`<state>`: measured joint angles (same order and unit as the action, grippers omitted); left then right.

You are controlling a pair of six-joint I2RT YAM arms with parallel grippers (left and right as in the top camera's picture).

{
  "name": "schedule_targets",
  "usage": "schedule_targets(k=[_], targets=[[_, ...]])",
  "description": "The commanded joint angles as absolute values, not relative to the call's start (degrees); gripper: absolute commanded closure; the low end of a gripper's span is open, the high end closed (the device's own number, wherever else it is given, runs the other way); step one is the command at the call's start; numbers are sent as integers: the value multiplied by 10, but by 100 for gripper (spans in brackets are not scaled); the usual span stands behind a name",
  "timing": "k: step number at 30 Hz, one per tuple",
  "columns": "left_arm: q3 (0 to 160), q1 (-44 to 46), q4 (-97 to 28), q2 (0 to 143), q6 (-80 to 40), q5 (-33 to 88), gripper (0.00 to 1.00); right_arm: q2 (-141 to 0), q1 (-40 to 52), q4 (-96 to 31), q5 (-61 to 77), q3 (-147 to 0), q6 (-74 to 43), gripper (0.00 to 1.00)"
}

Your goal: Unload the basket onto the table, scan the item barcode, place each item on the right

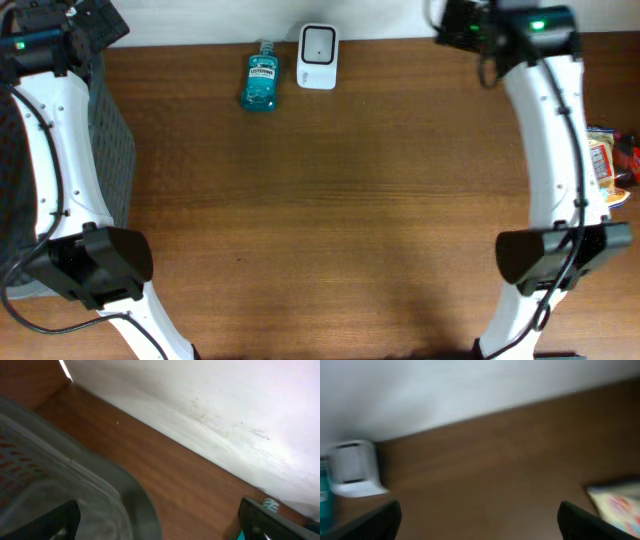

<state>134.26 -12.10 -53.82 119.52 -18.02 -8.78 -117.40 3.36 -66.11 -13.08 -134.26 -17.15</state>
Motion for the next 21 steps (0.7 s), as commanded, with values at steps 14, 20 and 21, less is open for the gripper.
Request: schedule_targets(k=[14,20,21], targets=[[1355,-86,-478,1190,-63,329,1,-1185,-75,-716,-131,-1340,-174,1],[1352,29,-513,1228,16,80,1,-1185,-75,-716,-131,-1340,-174,1],[1352,37,-515,1244,16,74,1,-1185,-75,-716,-131,-1340,-174,1]])
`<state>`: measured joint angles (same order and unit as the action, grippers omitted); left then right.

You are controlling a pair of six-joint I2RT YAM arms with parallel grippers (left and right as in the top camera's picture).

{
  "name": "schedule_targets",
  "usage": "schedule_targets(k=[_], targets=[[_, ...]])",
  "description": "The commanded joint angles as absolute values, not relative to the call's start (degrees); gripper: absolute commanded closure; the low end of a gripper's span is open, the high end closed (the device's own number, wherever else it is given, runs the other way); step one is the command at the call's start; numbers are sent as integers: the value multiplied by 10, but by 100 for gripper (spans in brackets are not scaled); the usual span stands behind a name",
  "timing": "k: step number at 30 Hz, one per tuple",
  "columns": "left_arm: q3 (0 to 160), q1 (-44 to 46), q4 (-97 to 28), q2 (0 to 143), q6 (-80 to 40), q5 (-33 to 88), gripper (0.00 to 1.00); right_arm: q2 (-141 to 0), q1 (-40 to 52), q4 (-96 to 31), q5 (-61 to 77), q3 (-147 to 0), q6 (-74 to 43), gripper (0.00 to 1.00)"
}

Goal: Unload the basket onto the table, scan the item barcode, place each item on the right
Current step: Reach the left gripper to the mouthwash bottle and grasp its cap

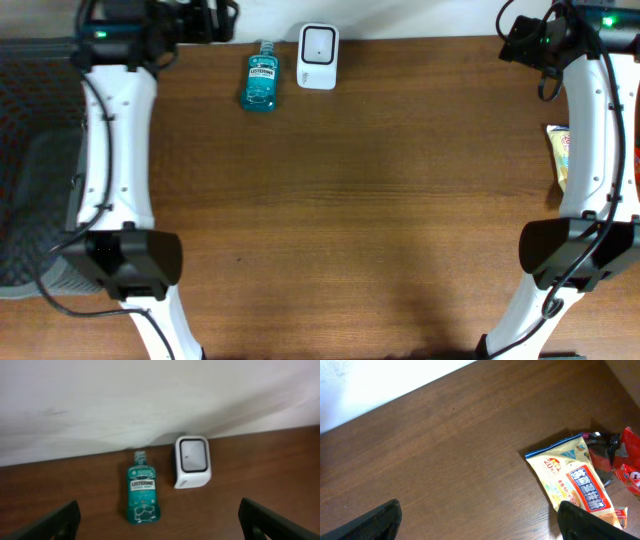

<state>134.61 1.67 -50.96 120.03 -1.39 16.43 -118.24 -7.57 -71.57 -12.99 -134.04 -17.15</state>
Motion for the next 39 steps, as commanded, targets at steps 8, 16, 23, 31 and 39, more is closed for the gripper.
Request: schedule_targets(k=[8,16,23,31,39], targets=[[1352,44,-506,1387,53,76,1,-1185,-75,-716,-131,-1340,-174,1],[1352,84,-416,1463,38,57,1,-1185,-75,-716,-131,-1340,-174,1],[1352,116,-387,1519,-9,-69,1,-1185,-75,-716,-131,-1340,-174,1],[1352,102,-383,1520,-9,-69,22,-1185,-75,-716,-131,-1340,-174,1],[1390,97,-474,1514,-22,-52,37,-1185,-75,-716,-131,-1340,-174,1]])
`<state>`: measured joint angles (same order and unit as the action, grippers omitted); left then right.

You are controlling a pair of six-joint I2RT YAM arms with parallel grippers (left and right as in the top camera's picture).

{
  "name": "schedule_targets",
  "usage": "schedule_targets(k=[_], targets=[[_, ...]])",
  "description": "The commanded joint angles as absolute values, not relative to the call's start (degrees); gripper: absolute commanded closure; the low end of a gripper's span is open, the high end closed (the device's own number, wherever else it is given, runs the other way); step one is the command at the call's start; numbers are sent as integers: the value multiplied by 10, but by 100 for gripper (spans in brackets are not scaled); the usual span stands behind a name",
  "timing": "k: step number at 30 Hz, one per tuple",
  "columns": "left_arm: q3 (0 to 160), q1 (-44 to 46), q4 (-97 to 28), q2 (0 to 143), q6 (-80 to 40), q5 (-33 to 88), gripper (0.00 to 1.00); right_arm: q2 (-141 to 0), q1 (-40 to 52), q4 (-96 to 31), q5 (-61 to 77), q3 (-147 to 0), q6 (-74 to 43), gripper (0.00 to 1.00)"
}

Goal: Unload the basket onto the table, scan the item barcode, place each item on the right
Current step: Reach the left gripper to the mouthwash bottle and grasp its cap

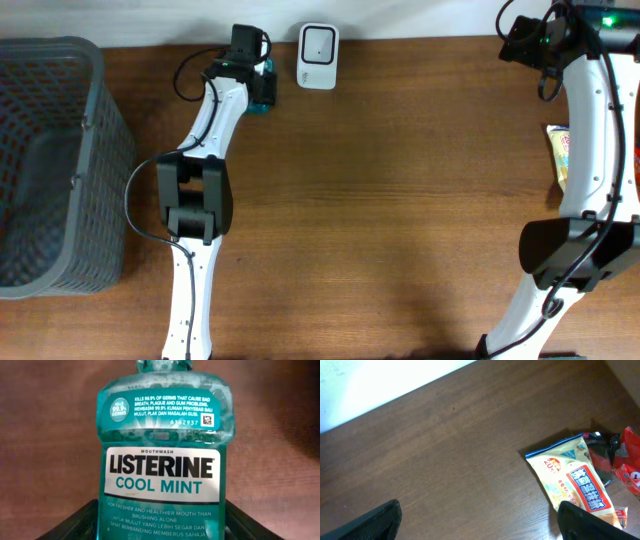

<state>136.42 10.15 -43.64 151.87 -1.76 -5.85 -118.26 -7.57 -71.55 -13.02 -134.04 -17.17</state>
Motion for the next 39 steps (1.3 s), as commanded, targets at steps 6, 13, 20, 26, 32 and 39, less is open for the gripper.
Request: schedule_targets(k=[6,13,20,26,32,39], targets=[[1504,96,-563,1481,-22,-52,44,-1185,-75,-716,-131,-1340,-174,2],[1509,102,-527,1417,-86,138,47,-1185,-75,-716,-131,-1340,-174,1],[1509,169,-437,1418,-98,67,48,-1185,-75,-716,-131,-1340,-174,1],[1509,203,-421,1426,-98,-124,33,-1185,-75,-716,-131,-1340,-174,1],[1508,119,-429,1430,-97,-118,26,-1185,-75,-716,-131,-1340,-174,1],[1508,58,-353,1538,-12,58,22,-1185,-75,-716,-131,-1340,-174,1]])
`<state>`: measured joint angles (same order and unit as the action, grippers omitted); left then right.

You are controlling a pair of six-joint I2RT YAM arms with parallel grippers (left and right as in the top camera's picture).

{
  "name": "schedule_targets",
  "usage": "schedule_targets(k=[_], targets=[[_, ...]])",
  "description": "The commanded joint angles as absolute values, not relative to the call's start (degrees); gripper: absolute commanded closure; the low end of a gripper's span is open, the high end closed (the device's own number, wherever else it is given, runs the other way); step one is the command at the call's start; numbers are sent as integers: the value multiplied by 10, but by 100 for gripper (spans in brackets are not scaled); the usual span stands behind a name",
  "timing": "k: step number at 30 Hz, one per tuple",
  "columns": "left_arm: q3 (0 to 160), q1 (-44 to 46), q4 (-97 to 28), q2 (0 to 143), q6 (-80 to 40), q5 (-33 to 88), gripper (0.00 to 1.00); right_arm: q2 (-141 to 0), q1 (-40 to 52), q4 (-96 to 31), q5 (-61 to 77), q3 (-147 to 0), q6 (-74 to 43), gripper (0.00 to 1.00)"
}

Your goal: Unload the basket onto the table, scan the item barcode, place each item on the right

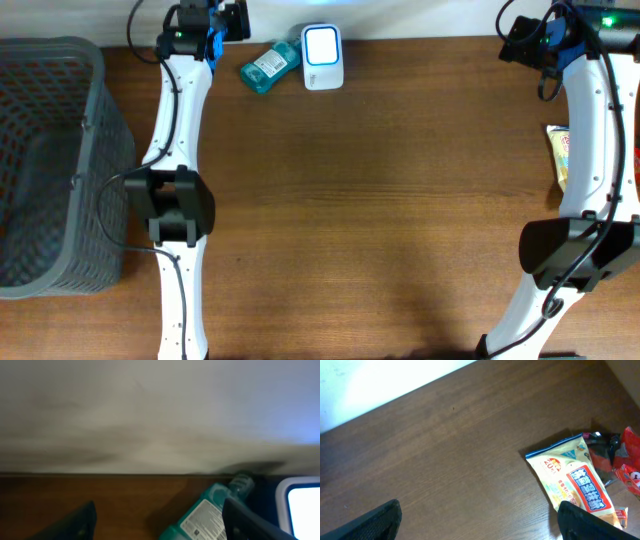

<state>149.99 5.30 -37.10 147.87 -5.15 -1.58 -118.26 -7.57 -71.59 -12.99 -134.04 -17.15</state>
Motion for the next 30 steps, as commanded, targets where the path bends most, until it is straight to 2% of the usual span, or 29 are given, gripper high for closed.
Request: schedule_targets(k=[1,3,9,13,15,16,20,21,24,30], targets=[[1508,58,-338,1554,9,92,20,-1185,-75,-716,-131,-1340,-174,1],[1508,60,-326,1574,32,129,18,-1185,-75,-716,-131,-1340,-174,2],[1508,62,-352,1606,92,130,19,-1185,-75,-716,-131,-1340,-174,1],[1507,65,-366,1614,106,189,18,-1185,-75,-716,-131,-1340,-174,1],[1507,68,-381,1614,132,189,18,-1185,-75,-716,-131,-1340,-174,1],[1505,69,-386,1614,141,188,14,-1185,-75,-716,-131,-1340,-174,1],[1480,69,-386,1615,149,162,13,-1185,-75,-716,-131,-1340,-174,1],[1471,69,-386,1615,149,125,16,-1185,-75,-716,-131,-1340,-174,1],[1470,68,-397,1615,149,59,39,-1185,-75,-716,-131,-1340,-174,1],[1477,70,-509,1606,102,36,40,-1185,-75,-716,-131,-1340,-174,1]])
